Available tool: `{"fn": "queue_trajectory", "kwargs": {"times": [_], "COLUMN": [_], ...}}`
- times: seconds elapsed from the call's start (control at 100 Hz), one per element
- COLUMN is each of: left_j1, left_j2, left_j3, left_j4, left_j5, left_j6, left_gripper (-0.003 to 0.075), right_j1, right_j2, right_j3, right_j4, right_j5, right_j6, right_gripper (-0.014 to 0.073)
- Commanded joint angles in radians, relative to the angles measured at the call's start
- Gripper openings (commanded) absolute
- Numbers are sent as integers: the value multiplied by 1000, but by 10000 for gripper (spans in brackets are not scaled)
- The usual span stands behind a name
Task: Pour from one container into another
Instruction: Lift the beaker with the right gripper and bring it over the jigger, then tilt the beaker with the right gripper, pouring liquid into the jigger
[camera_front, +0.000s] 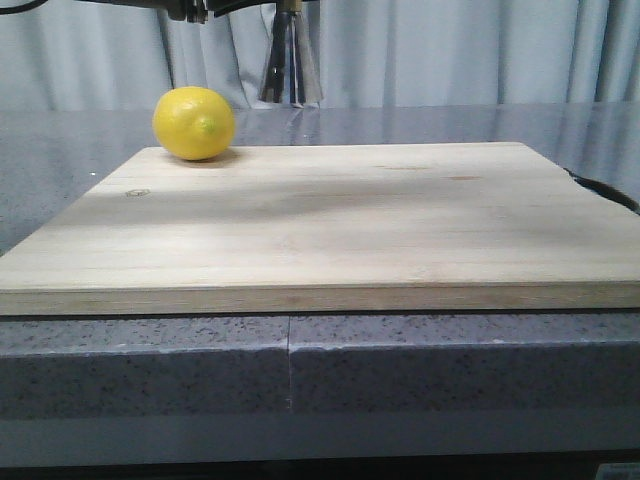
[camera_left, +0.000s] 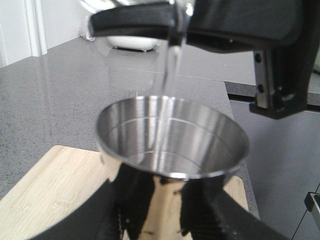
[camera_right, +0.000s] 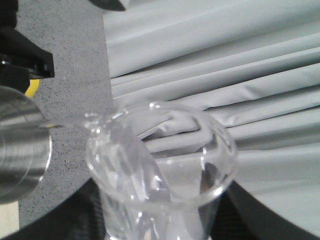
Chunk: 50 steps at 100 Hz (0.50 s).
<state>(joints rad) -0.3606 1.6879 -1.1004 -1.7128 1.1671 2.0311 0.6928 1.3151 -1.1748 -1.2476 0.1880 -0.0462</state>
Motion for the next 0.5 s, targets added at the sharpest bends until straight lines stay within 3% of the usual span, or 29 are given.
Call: {"fn": "queue_trajectory", "kwargs": {"times": [0.0, 0.49], "left_j1": [5, 5], "left_j2": [-51, -51], "left_j3": [-25, -25], "left_j4": [-82, -82], "left_j5": [76, 76], "left_j6": [-3, -3], "left_gripper": [237, 237], "right_j1": [0, 0], "right_j2": [-28, -28], "right_j3": [-37, -37], "right_j4": [-43, -74], "right_j5": [-24, -24], "right_j6": [-4, -4], "right_gripper": [324, 324]}}
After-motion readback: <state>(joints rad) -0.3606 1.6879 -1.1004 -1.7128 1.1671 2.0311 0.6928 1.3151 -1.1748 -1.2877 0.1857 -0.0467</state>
